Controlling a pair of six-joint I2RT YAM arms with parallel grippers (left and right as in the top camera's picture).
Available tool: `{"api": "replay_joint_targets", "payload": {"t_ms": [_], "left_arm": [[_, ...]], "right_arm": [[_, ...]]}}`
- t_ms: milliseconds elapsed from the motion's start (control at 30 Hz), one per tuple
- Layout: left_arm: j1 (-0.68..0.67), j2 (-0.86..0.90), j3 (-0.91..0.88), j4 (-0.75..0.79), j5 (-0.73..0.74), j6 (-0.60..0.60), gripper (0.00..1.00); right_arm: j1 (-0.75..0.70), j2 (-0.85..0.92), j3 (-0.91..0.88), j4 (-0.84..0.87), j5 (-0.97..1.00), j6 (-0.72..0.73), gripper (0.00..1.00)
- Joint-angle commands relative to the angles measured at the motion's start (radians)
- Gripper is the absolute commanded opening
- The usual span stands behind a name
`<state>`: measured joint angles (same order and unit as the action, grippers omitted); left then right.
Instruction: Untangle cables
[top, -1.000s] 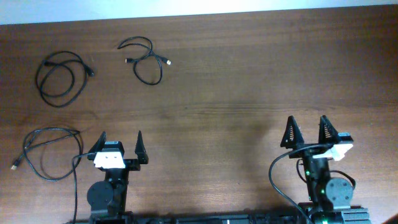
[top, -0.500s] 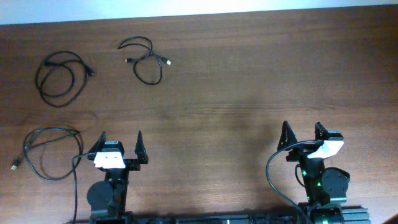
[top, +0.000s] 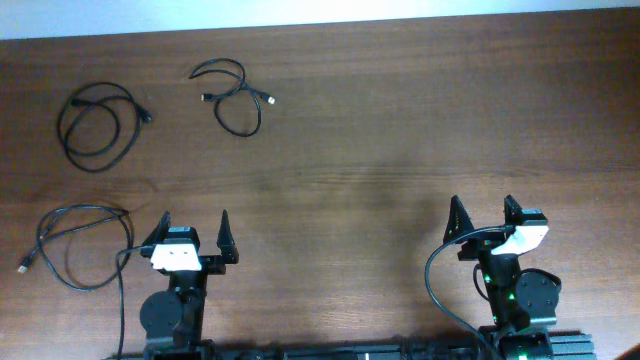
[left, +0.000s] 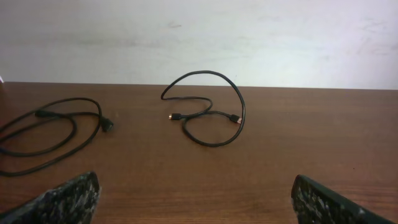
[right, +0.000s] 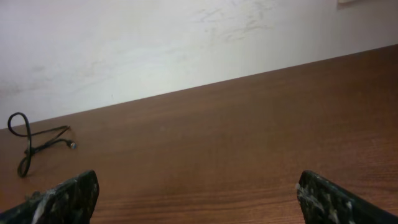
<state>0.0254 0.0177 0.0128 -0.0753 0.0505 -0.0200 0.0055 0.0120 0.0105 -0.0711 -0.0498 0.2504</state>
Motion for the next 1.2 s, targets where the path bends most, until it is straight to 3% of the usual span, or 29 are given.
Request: {"api": "replay_joint_targets", "payload": {"t_ms": [0,633,1167], "left_arm": [[-0.004,0.0,-0.004,-0.005,-0.006,-0.007,0.99],[-0.004,0.0,-0.004,-0.005,-0.006,-0.007,0.99],[-0.004,0.0,-0.003,-0.005,-0.006,-0.007,0.99]], "right_arm": [[-0.012,-0.008,-0.005,-0.007,0.012,-0.011,0.99],[-0.027,-0.008,-0.005,-0.012,0.039,-0.243,0.99],[-0.027,-0.008,-0.005,-0.008,0.028,-0.243,0.99]]}}
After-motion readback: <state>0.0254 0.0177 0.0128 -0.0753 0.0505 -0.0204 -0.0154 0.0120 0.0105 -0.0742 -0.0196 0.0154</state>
